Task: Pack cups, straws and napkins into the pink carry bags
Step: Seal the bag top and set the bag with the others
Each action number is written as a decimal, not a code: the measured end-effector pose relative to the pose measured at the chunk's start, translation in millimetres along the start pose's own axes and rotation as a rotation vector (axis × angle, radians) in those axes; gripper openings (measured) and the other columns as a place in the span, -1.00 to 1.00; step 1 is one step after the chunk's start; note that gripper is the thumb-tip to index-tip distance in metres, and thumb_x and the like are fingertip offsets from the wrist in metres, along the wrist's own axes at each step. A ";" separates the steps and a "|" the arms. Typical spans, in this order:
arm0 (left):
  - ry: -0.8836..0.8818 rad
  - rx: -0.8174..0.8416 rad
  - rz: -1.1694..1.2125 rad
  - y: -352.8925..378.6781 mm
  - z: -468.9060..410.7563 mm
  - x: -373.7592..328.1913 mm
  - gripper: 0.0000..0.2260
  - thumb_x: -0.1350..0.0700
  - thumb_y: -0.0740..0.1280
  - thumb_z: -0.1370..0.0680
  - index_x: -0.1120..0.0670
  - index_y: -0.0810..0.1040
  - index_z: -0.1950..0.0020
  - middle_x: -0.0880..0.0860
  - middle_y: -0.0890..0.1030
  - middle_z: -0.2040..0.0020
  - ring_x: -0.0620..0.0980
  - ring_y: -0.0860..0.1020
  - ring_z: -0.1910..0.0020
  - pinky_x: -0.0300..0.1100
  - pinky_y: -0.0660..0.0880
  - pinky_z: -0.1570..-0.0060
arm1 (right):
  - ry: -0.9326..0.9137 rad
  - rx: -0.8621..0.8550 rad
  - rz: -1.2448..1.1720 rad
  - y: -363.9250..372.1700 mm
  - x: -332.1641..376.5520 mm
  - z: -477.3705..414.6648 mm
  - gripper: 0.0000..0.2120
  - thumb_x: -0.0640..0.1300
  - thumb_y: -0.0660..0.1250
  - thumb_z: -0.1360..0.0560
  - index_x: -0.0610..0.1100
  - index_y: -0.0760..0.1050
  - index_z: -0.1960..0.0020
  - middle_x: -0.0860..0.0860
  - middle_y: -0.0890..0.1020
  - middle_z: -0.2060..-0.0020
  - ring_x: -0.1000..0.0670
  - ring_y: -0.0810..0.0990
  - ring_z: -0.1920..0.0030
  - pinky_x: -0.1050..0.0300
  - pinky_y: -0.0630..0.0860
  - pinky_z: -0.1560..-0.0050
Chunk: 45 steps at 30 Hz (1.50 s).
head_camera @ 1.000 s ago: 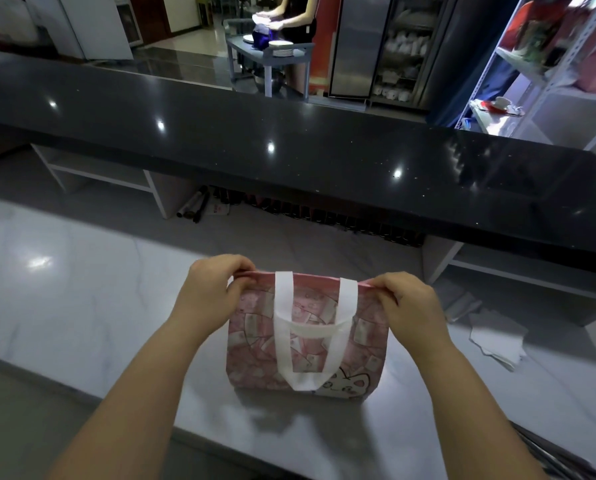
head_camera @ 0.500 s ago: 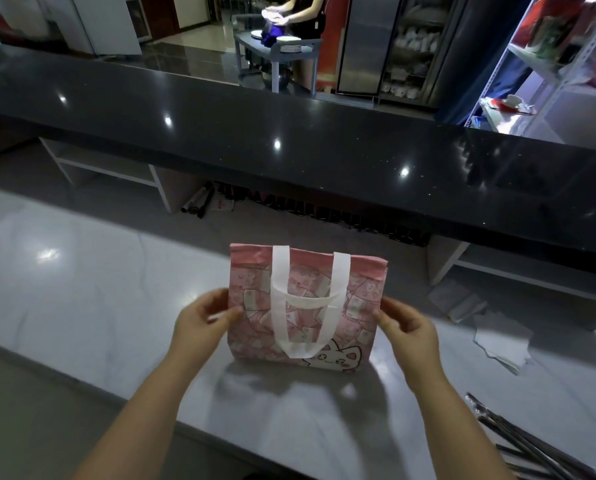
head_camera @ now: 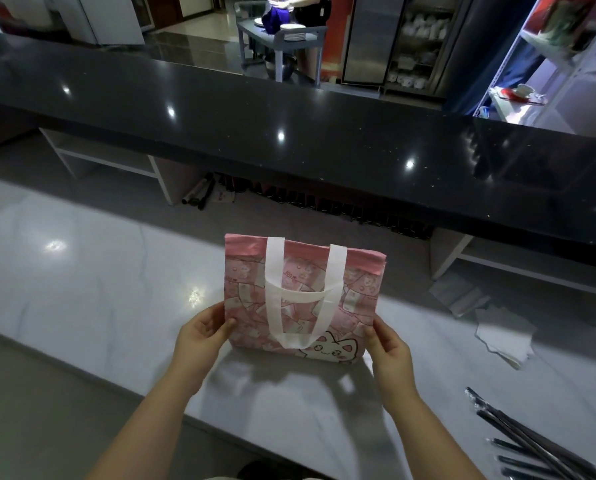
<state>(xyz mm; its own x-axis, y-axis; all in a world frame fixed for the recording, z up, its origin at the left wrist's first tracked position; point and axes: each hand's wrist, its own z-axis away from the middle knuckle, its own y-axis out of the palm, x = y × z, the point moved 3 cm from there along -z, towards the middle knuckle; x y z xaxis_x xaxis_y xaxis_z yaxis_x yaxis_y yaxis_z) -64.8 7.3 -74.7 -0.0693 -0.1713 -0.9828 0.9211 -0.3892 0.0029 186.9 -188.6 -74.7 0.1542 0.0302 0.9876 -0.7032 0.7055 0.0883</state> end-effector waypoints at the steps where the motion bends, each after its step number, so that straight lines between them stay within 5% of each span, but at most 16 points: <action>1: -0.010 0.012 -0.010 2.2 -1.0 1.8 -0.77 0.18 0.39 -0.53 -0.15 0.62 -0.05 -0.17 0.69 -0.02 -0.20 0.64 -0.04 -0.33 0.59 0.05 | 0.008 0.038 0.004 4.1 -1.2 0.2 -0.69 0.15 0.37 -0.46 0.11 0.61 -0.17 0.07 0.67 -0.10 0.08 0.63 -0.13 0.23 0.58 -0.01; 6: 0.004 0.033 0.044 15.0 -5.0 -2.2 -0.81 0.22 0.31 -0.59 0.01 0.63 -0.13 -0.04 0.70 -0.05 -0.11 0.65 -0.04 -0.36 0.56 0.09 | 0.056 0.076 0.007 19.9 -0.8 -4.5 -0.79 0.08 0.34 -0.48 0.06 0.62 -0.07 0.03 0.71 0.01 0.04 0.66 -0.02 0.20 0.59 0.06; 8: -0.005 0.012 0.051 14.5 -1.9 -0.6 -0.80 0.25 0.34 -0.57 0.00 0.63 -0.11 -0.06 0.70 -0.03 -0.13 0.66 -0.02 -0.37 0.55 0.11 | 0.046 0.057 0.034 14.0 -5.5 -5.6 -0.86 -0.12 0.38 -0.51 0.08 0.64 -0.01 0.03 0.71 0.06 0.04 0.67 0.03 0.22 0.59 0.09; 11: -0.052 -0.030 -0.032 6.4 7.2 12.9 -0.78 0.24 0.43 -0.50 -0.05 0.64 -0.04 -0.10 0.71 0.02 -0.15 0.66 0.02 -0.30 0.58 0.06 | 0.094 -0.013 0.058 -1.3 -21.3 -2.6 -0.69 -0.36 0.42 -0.45 0.03 0.66 0.01 0.04 0.72 0.06 0.02 0.68 0.01 0.21 0.61 0.06; 18: -0.034 -0.215 -0.020 -3.3 13.6 10.7 -0.91 0.12 0.42 -0.52 -0.05 0.65 0.01 -0.07 0.71 0.08 -0.08 0.68 0.10 -0.17 0.57 0.04 | 0.051 -0.028 0.098 25.6 -11.3 -18.0 -0.70 -0.28 0.41 -0.48 0.14 0.68 0.12 0.09 0.73 0.14 0.08 0.69 0.09 0.31 0.58 0.15; 23: 0.073 -0.436 0.048 -37.2 13.4 -20.0 -0.93 0.12 0.41 -0.53 -0.01 0.64 0.00 -0.11 0.71 0.14 -0.17 0.67 0.15 -0.39 0.56 0.20 | 0.015 0.113 0.037 88.5 11.1 -45.0 -0.69 -0.34 0.26 -0.56 0.03 0.64 -0.03 0.08 0.71 0.04 0.08 0.67 0.00 0.19 0.60 0.00; 27: 0.139 -0.620 0.068 -82.9 28.0 -39.4 -0.87 0.27 0.33 -0.56 0.17 0.58 -0.09 0.08 0.65 0.06 -0.12 0.62 0.18 -0.38 0.57 0.17 | 0.010 0.255 0.000 156.7 22.3 -54.3 -0.71 -0.39 0.23 -0.56 -0.15 0.58 -0.17 0.05 0.70 0.01 0.08 0.66 -0.01 0.16 0.62 -0.01; 32: 0.177 -0.826 0.147 -167.8 62.3 -49.9 -0.82 0.28 0.32 -0.57 0.16 0.54 -0.16 0.03 0.62 0.08 -0.30 0.61 0.26 -0.45 0.53 0.23 | 0.014 0.421 -0.080 261.3 33.6 -33.3 -0.75 -0.38 0.25 -0.56 -0.09 0.55 -0.11 0.07 0.71 0.07 0.12 0.67 0.05 0.29 0.57 0.13; 36: 0.197 -0.952 0.182 -256.5 91.6 -53.9 -0.81 0.22 0.35 -0.56 0.10 0.58 -0.18 0.10 0.65 -0.09 -0.03 0.61 0.02 -0.24 0.57 -0.01 | 0.018 0.567 -0.089 364.5 40.4 -3.0 -0.80 -0.34 0.26 -0.57 -0.07 0.51 -0.06 0.01 0.72 0.11 0.06 0.68 0.08 0.23 0.58 0.15; 42: 0.263 -1.070 0.183 -426.4 132.4 -69.1 -0.75 -0.06 0.43 -0.46 -0.04 0.65 -0.10 -0.04 0.69 -0.06 0.00 0.65 -0.08 0.03 0.54 -0.16 | 0.007 0.778 -0.112 549.7 45.0 65.6 -0.82 -0.30 0.25 -0.59 -0.07 0.53 -0.08 -0.11 0.70 0.03 -0.13 0.67 0.01 -0.04 0.60 -0.03; 45: 0.319 -1.133 0.170 -514.8 149.2 -87.4 -0.79 0.00 0.41 -0.49 -0.03 0.64 -0.11 0.00 0.69 -0.07 0.03 0.64 -0.08 0.03 0.54 -0.15 | -0.012 0.898 -0.128 643.1 48.8 101.4 -0.85 -0.25 0.27 -0.59 -0.11 0.52 -0.13 -0.15 0.69 0.00 -0.19 0.66 -0.02 -0.10 0.61 -0.03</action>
<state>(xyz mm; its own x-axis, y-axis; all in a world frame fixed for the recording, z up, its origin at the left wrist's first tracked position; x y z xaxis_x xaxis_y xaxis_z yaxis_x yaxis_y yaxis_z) -590.1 87.6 37.3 0.0370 0.1523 -0.9876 0.7340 0.6665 0.1303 -328.2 194.7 43.4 0.2648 -0.0217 0.9641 -0.9585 -0.1152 0.2606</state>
